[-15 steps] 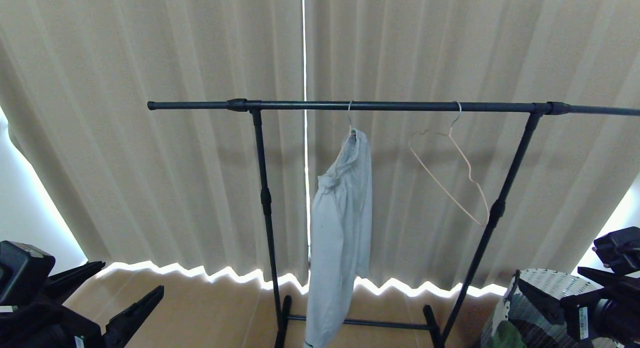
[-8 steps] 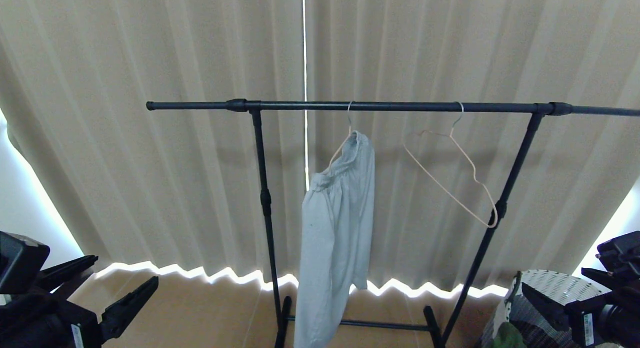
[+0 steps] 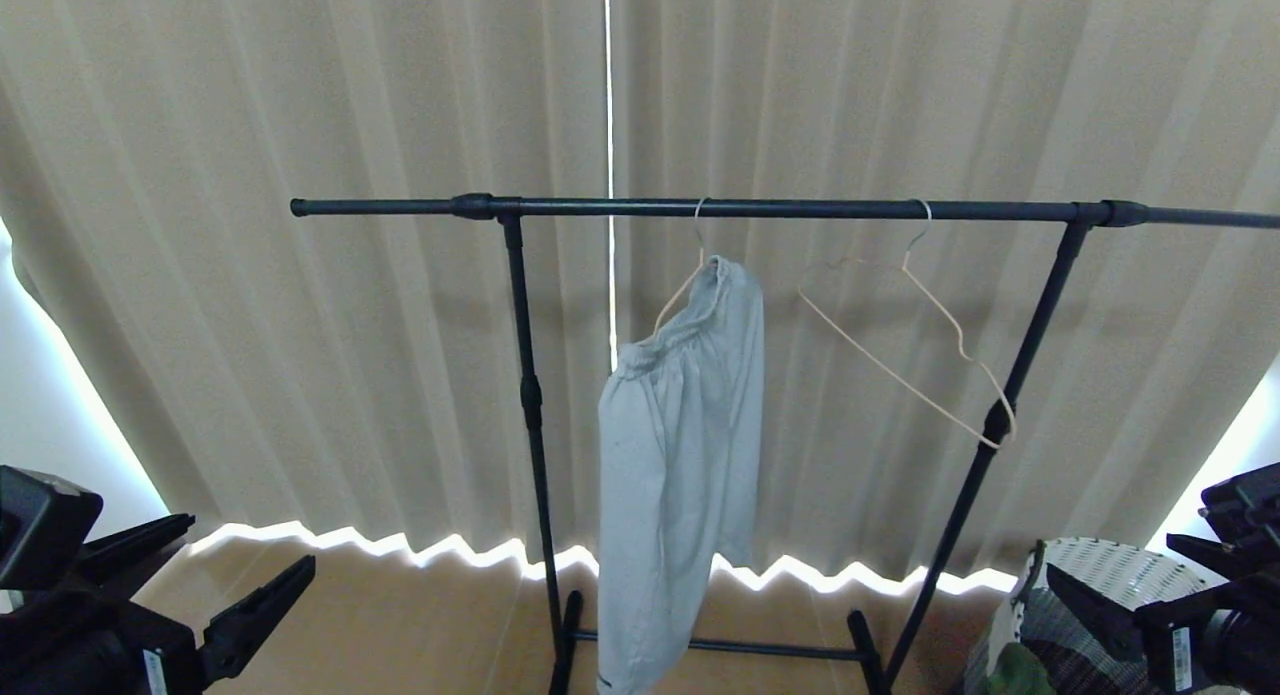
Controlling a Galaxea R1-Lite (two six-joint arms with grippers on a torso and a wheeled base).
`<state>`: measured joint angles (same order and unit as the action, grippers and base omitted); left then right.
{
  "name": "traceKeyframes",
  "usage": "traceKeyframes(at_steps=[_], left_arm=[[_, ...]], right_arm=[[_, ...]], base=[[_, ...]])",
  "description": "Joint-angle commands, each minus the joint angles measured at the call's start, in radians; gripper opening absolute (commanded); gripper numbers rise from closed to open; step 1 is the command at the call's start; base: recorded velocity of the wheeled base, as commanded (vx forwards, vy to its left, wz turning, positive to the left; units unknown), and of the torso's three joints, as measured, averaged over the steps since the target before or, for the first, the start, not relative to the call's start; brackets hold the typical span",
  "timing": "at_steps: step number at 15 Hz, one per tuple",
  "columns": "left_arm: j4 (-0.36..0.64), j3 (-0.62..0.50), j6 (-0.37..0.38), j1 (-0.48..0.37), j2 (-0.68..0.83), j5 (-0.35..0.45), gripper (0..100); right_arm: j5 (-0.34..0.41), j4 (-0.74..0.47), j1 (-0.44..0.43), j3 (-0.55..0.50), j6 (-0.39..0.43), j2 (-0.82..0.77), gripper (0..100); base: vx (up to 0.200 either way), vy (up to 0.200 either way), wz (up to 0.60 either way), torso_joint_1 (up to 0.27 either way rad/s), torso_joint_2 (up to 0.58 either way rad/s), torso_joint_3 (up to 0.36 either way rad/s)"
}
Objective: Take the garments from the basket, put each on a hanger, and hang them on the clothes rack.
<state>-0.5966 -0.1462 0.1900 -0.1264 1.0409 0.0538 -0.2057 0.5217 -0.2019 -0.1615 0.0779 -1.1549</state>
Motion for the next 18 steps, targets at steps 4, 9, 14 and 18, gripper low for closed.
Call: traceKeyframes(at_steps=[4, 9, 14, 18], left_arm=[[0.0, 0.008, 0.002, -0.002, -0.004, 0.0, 100], [-0.002, 0.016, 0.014, -0.002, -0.012, 0.0, 100], [-0.002, 0.02, 0.017, -0.002, -0.021, 0.0, 100], [-0.002, 0.02, 0.017, -0.002, -0.021, 0.0, 100]], right_arm=[[0.0, 0.0, -0.001, 0.0, 0.0, 0.0, 100], [0.0, 0.0, -0.001, 0.0, 0.0, 0.0, 100], [0.0, 0.0, -0.001, 0.0, 0.0, 0.004, 100], [0.0, 0.0, -0.001, 0.002, 0.002, 0.007, 100]], base=[[0.0, 0.0, 0.0, -0.181, 0.44, 0.249], [0.0, 0.0, 0.0, -0.2, 0.5, 0.299], [0.0, 0.0, 0.0, -0.171, 0.48, 0.303], [0.0, 0.0, 0.0, -0.144, 0.47, 0.325]])
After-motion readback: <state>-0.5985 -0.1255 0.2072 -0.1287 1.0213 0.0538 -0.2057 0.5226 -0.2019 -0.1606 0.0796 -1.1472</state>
